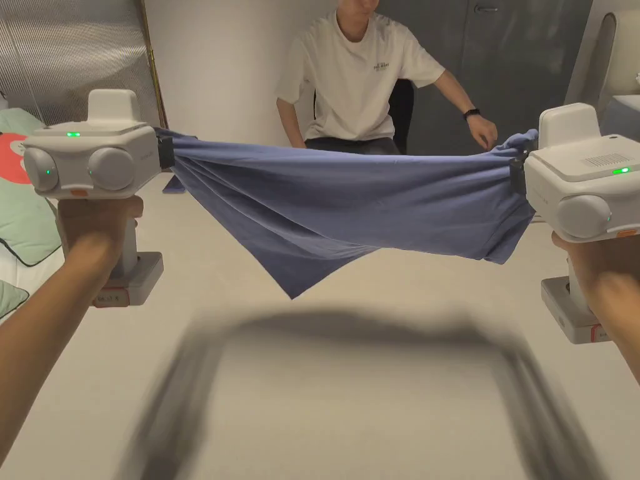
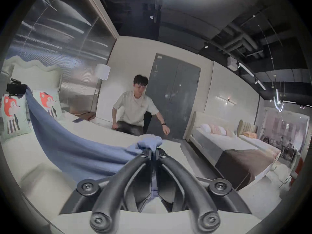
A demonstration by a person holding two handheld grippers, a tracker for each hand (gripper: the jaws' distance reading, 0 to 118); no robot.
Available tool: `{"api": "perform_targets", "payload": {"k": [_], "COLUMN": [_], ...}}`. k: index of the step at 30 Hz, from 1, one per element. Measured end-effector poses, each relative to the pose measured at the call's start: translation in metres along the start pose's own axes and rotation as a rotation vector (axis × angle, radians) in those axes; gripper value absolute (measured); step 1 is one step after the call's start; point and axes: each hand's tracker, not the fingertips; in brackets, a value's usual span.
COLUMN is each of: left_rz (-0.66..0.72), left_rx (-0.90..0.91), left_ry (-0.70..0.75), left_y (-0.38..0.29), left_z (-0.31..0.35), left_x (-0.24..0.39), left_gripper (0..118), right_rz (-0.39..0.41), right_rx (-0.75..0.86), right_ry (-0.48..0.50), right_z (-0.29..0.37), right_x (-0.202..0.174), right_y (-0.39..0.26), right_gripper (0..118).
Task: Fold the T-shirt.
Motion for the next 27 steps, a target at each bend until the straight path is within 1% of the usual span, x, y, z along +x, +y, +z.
{"api": "perform_targets", "payload": {"k": [4,6,9,12,13,15,16,18,23,24,27], "left_rz": [-0.042,-0.021,0.01,0.043,0.052,0.062,0.057,0.063,0.096,0.103,0.11], "left_rx": [-0.137,-0.219,-0.337,-0.448,-0.479,-0.529,-0.54,-0.558,-0.578,-0.581,-0.588], "left_ry": [-0.005,-0.012,-0.025,-0.037,-0.041,-0.044,-0.045,-0.046,-0.055,-0.058,-0.067], "left_y": [-0.074,-0.114,-0.179,-0.235,-0.252,-0.276,-0.288,-0.302,-0.315,-0.316,-0.321], "left_z": [-0.014,-0.014,-0.001,0.024,0.034,0.053,0.06,0.079,0.133,0.145,0.179], "left_x": [0.0,-0.002,-0.007,-0.015,-0.019,-0.024,-0.031,-0.036,-0.053,-0.056,-0.063], "left_gripper": [6,6,6,6,6,6,6,6,6,6,6], "right_rz": [-0.036,-0.038,-0.063,-0.099,-0.103,-0.14,-0.172,-0.23,-0.309,-0.321,-0.322], "right_rx": [-0.139,-0.225,-0.353,-0.473,-0.51,-0.558,-0.577,-0.617,-0.638,-0.634,-0.631], "right_ry": [0.047,0.06,0.09,0.122,0.128,0.15,0.147,0.162,0.169,0.165,0.172], "right_z": [-0.013,-0.012,-0.005,0.021,0.039,0.06,0.077,0.099,0.155,0.166,0.202], "right_x": [-0.013,-0.02,-0.026,-0.027,-0.029,-0.025,-0.024,-0.02,-0.012,-0.01,-0.008], "right_y": [-0.064,-0.098,-0.158,-0.21,-0.224,-0.246,-0.255,-0.265,-0.278,-0.278,-0.278], "right_gripper": [2,2,2,2,2,2,2,2,2,2,2]}}
